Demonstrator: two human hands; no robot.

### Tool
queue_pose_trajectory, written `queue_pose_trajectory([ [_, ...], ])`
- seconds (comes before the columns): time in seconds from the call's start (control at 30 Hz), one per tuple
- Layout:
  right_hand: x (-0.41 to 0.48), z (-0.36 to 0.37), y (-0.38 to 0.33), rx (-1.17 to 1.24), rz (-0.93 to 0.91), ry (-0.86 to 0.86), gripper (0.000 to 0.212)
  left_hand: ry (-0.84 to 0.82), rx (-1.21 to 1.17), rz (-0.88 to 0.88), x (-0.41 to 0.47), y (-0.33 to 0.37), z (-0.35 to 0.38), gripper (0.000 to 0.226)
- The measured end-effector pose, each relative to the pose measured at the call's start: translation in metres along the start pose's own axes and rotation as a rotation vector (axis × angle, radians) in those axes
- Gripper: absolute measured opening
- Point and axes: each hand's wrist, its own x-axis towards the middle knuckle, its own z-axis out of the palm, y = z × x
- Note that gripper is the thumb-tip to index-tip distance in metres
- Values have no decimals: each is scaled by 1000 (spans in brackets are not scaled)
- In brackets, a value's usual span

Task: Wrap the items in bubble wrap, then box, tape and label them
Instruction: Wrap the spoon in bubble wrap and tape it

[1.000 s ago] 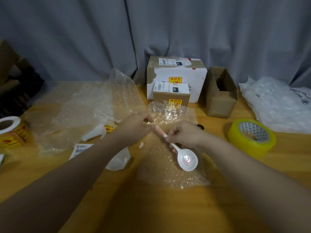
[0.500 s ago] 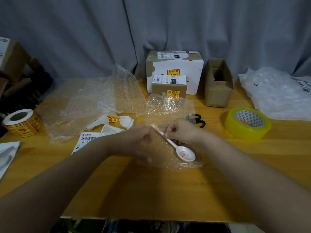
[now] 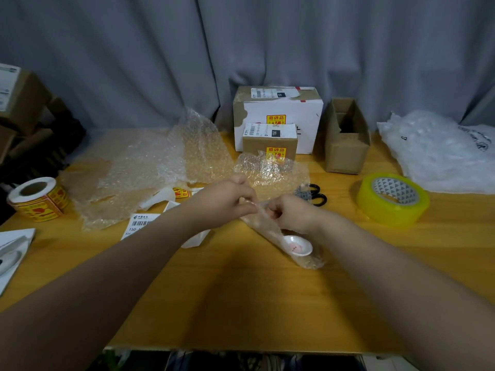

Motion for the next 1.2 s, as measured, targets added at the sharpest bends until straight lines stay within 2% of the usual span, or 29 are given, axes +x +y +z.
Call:
queue_pose_trajectory([
  [0.13, 1, 4, 15, 23, -44, 30, 18, 25, 16, -53, 22, 3, 32, 19],
  [0.23, -2, 2, 22, 121, -72, 26, 26, 49, -123, -143, 28, -4, 60, 20],
  [0.33, -11, -10, 24, 230, 2, -31, 33, 127, -158, -185, 27, -13, 76, 20],
  [0.43, -22, -16, 21, 283, 31, -22, 21, 157, -228, -211, 28, -14, 76, 13],
  [0.53, -31, -22, 12, 256, 83, -71, 48, 155, -284, -252, 28, -16, 74, 12],
  [0.6, -30, -24, 11, 88, 33, -170, 52, 184, -304, -294, 27, -17, 73, 23],
  [0.67, -25, -27, 16, 40, 43, -186, 44, 211, -309, -326, 29, -18, 73, 30],
  [0.8, -18, -32, 19, 154, 140, -96, 32, 246, -288, -393, 33, -13, 68, 22],
  [0.83, -15, -31, 20, 174, 147, -80, 23, 261, -165, -359, 33, -11, 66, 22],
  [0.9, -8, -31, 21, 181, 139, -64, 12, 252, 107, -176, 30, -6, 61, 18],
  [0.97, -2, -30, 22, 156, 153, -52, 14, 132, 73, -43, 25, -6, 58, 22],
  [1.07, 3, -30, 24, 151, 197, -31, 18, -53, -97, -52, 18, -13, 55, 41],
  [1.13, 3, -31, 26, 156, 214, -27, 20, -96, -26, -21, 19, -18, 59, 47],
  [1.2, 1, -32, 25, 201, 220, -30, 20, -41, 15, -9, 22, -17, 64, 38],
])
